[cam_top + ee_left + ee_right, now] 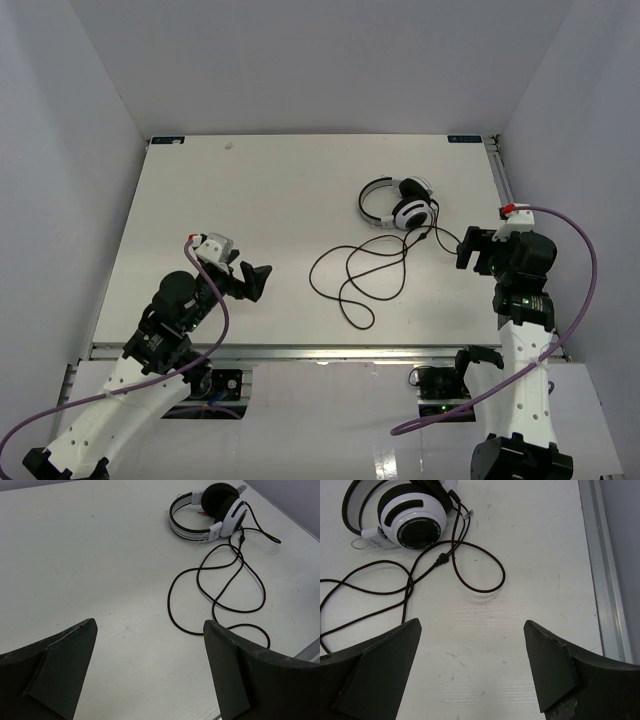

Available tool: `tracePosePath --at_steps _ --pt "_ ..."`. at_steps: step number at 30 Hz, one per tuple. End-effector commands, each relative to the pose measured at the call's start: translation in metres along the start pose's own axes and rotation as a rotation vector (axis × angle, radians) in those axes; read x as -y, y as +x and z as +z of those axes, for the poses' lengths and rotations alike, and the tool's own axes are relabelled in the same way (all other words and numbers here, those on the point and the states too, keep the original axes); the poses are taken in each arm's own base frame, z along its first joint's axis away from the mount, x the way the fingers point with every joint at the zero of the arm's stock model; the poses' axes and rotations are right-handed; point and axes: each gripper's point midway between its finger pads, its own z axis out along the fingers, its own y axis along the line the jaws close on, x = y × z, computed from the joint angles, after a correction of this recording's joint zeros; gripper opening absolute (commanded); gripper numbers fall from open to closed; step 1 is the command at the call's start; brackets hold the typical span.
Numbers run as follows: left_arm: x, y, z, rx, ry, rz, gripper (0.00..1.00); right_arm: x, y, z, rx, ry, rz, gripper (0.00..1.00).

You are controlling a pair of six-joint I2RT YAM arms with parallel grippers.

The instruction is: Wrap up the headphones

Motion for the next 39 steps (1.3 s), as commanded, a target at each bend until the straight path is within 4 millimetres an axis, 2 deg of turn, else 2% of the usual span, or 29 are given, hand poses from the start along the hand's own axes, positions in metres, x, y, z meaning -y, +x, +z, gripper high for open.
tracePosePath --at_steps 1,3,5,6,8,9,12,14,17,22,25,28,30,33,34,35,36,39 --pt "0.000 -0.001 0.001 0.004 0.004 0.010 0.98 -0.008 -0.007 0.003 0.021 -0.061 -0.041 0.90" --pt "0.000 -0.001 0.001 0.003 0.005 0.010 0.98 -0.035 -0.011 -0.002 0.030 -0.241 -0.128 0.90" --pt "0.000 0.000 0.001 0.000 0.005 0.009 0.98 -0.070 -0.007 -0.017 0.032 -0.510 -0.362 0.90" --pt "0.000 0.000 0.001 -0.001 0.005 0.010 0.98 -0.080 -0.004 -0.023 0.050 -0.616 -0.487 0.90" --pt "0.000 0.000 0.001 -0.001 0.002 0.010 0.98 -0.100 -0.014 -0.035 0.075 -0.762 -0.550 0.90" --pt "0.000 0.000 0.002 -0.001 0.002 0.010 0.98 -0.102 -0.016 -0.030 0.062 -0.779 -0.576 0.90" --pt "-0.001 0.001 0.003 -0.006 0.000 0.009 0.98 -0.104 -0.021 -0.010 0.012 -0.766 -0.677 0.90" --pt "0.000 0.002 0.004 -0.009 0.003 0.012 0.98 -0.108 -0.031 0.009 -0.002 -0.725 -0.736 0.90" --pt "0.000 0.004 0.005 -0.019 0.008 0.015 0.98 -0.131 -0.035 0.033 -0.048 -0.651 -0.802 0.90" --pt "-0.002 0.006 0.007 -0.030 -0.005 0.013 0.98 -0.162 -0.049 0.095 -0.092 -0.393 -0.820 0.90" --pt "-0.003 0.005 0.007 -0.028 -0.011 0.014 0.98 -0.182 -0.039 0.123 -0.143 -0.338 -0.817 0.90" --pt "-0.003 0.004 0.007 -0.025 -0.012 0.016 0.98 -0.210 -0.040 0.137 -0.164 -0.365 -0.848 0.90" --pt "-0.003 0.004 0.006 -0.023 -0.012 0.018 0.98 -0.217 -0.028 0.157 -0.227 -0.338 -0.812 0.90" --pt "-0.003 0.003 0.006 -0.020 -0.013 0.019 0.98 -0.225 -0.027 0.189 -0.273 -0.267 -0.756 0.90" --pt "-0.003 0.003 0.006 -0.019 -0.014 0.019 0.98 -0.230 -0.034 0.193 -0.267 -0.258 -0.723 0.90" --pt "-0.004 0.003 0.006 -0.018 -0.015 0.019 0.98 -0.234 -0.032 0.200 -0.279 -0.255 -0.699 0.90" --pt "-0.004 0.003 0.006 -0.018 -0.017 0.020 0.98 -0.237 -0.021 0.208 -0.310 -0.257 -0.683 0.90" --pt "-0.005 0.002 0.005 -0.015 -0.021 0.021 0.98 -0.244 -0.005 0.233 -0.370 -0.231 -0.656 0.91"
